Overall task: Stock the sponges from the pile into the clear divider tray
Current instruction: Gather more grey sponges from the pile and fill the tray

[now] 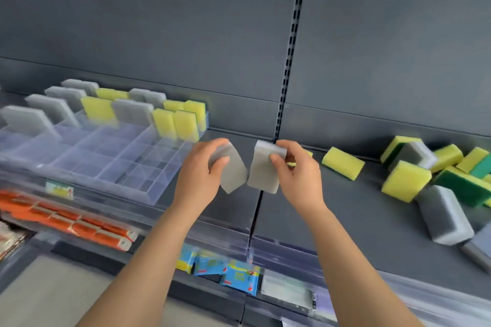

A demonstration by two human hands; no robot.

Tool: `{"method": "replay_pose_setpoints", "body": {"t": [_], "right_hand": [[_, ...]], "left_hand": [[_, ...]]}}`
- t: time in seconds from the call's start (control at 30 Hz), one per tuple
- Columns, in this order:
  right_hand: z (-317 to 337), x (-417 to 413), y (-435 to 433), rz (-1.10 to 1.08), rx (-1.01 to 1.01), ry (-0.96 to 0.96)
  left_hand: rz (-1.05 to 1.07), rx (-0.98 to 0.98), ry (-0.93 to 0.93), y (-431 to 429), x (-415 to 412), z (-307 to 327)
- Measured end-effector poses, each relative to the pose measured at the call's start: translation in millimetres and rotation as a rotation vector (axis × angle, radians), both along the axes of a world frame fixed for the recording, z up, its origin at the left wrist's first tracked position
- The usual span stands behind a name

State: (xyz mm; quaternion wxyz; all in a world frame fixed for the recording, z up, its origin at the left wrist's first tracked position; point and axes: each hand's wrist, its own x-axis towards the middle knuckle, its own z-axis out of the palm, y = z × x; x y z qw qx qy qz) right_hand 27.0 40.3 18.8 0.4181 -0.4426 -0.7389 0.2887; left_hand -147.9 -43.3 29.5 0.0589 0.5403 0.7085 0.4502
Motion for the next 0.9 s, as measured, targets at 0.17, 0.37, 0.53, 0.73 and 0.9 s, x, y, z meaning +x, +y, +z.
{"method": "replay_pose_setpoints", "body": {"t": [0.17,0.37,0.53,0.73,0.9], "right_hand": [[8,-74,-30,0.022,0.019,0.025],[18,-157,-64,0.06,0.023,0.04],[25,-218,-76,0.118,0.029,0.034],[28,-288,-76,0.216,0.035,0.058],[28,-353,-73,0.295,0.04,0.097]], "left_hand": [[0.015,0.021,0.007,-33,-71,14],[0.048,0.027,0.016,-74,-152,23],[0.116,0.037,-0.007,-96,-207,24],[0.203,0.058,-0.013,-109,-268,27],[0.267,0.076,0.007,-115,-326,29]]}}
